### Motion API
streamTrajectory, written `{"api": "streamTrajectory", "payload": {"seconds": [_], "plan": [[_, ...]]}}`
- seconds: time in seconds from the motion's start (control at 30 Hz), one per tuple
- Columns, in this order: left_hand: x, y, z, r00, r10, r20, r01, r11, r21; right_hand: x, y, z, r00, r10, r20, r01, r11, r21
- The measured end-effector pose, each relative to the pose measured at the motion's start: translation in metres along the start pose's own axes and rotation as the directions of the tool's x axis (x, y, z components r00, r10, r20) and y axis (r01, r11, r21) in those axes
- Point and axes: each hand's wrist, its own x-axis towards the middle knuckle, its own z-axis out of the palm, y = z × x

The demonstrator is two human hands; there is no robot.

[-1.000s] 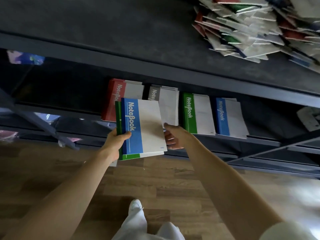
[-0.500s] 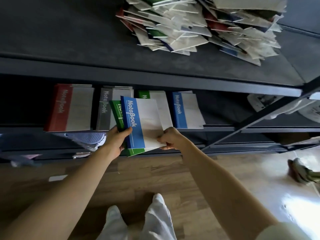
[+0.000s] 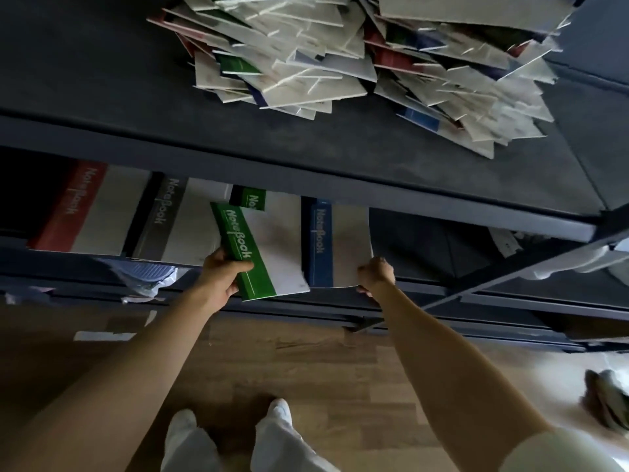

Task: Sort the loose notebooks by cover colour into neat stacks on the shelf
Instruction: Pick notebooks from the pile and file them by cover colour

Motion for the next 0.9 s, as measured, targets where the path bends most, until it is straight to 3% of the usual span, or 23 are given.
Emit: {"api": "streamTrajectory", "payload": {"seconds": [0.13,0.53,0.73,0.77,0.83,0.9], "plan": [[0.005,-0.007,0.003,1.000,-0.009,-0.026,0.008,1.000,-0.027,0.017,0.007,0.003,0.995,0.032,-0.092,-0.029,0.999,0.031],[-0.002,-0.020,0.004,0.996,0.005,-0.091,-0.011,0.997,-0.070,0.034,0.019,0.013,0.981,0.052,-0.189,-0.020,0.986,0.168],[-0.013,-0.024,0.005,0.998,0.001,-0.066,-0.009,0.993,-0.120,0.002,0.018,0.005,0.971,-0.015,-0.238,0.018,1.000,0.011],[-0.015,-0.023,0.005,0.998,0.000,-0.068,-0.008,0.993,-0.120,-0.004,0.014,0.007,0.981,-0.056,-0.186,0.050,0.998,-0.036],[-0.018,-0.021,0.008,0.998,0.005,-0.058,-0.011,0.993,-0.115,-0.019,0.002,0.012,0.991,-0.093,0.101,0.093,0.996,0.008],[-0.020,-0.020,0.012,0.999,0.021,-0.044,-0.026,0.993,-0.115,-0.041,-0.013,0.018,0.873,-0.049,0.486,-0.025,0.989,0.145]]}}
